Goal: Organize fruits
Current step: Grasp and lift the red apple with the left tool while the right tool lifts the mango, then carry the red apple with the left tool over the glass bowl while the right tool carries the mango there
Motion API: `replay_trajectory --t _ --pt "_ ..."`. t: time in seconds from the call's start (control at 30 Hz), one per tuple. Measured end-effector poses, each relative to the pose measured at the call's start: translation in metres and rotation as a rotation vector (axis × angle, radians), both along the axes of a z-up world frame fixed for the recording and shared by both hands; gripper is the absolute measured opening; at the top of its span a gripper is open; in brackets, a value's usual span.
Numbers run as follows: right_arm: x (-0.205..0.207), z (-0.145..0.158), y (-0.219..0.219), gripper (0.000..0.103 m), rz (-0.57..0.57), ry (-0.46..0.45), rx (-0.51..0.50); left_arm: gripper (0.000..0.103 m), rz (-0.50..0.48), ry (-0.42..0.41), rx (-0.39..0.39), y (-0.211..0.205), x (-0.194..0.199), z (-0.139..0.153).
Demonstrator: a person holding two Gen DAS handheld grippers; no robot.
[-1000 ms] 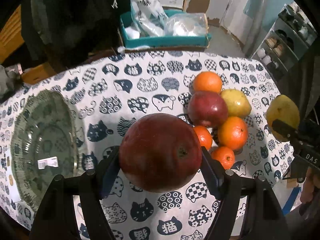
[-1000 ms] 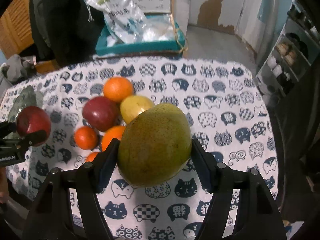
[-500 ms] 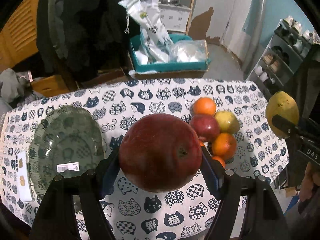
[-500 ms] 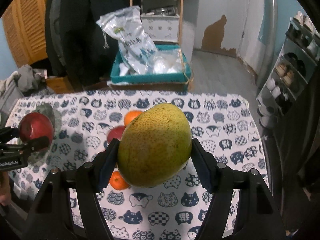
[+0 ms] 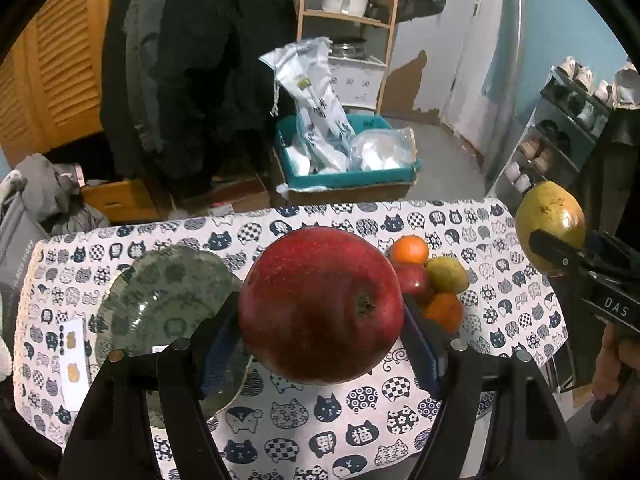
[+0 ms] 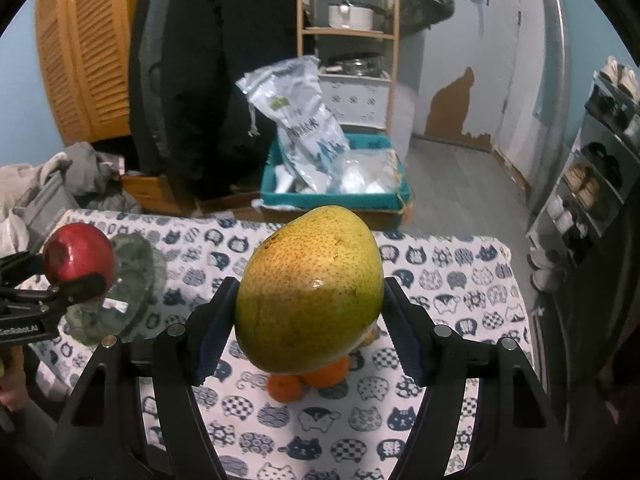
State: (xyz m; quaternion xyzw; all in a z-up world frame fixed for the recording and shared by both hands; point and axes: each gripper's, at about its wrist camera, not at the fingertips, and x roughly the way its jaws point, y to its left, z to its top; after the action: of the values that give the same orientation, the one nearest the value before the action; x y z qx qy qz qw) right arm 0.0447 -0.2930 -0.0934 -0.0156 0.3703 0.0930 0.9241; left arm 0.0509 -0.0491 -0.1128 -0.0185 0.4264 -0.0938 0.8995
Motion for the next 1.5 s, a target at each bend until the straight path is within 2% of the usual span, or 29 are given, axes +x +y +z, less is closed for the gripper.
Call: replay_trajectory --t 0.33,0.83,1.23,1.5 --pt "0.003 0.02 0.04 0.071 0.077 -0.035 0.016 0.076 0.057 -0.04 0.0 0.034 -0.006 0.013" --pt "0.016 0.027 0.109 0.071 0.178 -0.03 0.012 0.076 0.178 -0.048 -0.009 0.095 -0.014 0.013" --pt "0.033 0.024 0.175 0.071 0.262 -0.001 0.031 0.076 0.276 -0.028 -0.023 0.146 -0.02 0.003" --pt "0.045 0.01 0.221 0.071 0.313 0.043 0.033 0.076 0.331 0.022 -0.026 0.178 -0.016 -0.02"
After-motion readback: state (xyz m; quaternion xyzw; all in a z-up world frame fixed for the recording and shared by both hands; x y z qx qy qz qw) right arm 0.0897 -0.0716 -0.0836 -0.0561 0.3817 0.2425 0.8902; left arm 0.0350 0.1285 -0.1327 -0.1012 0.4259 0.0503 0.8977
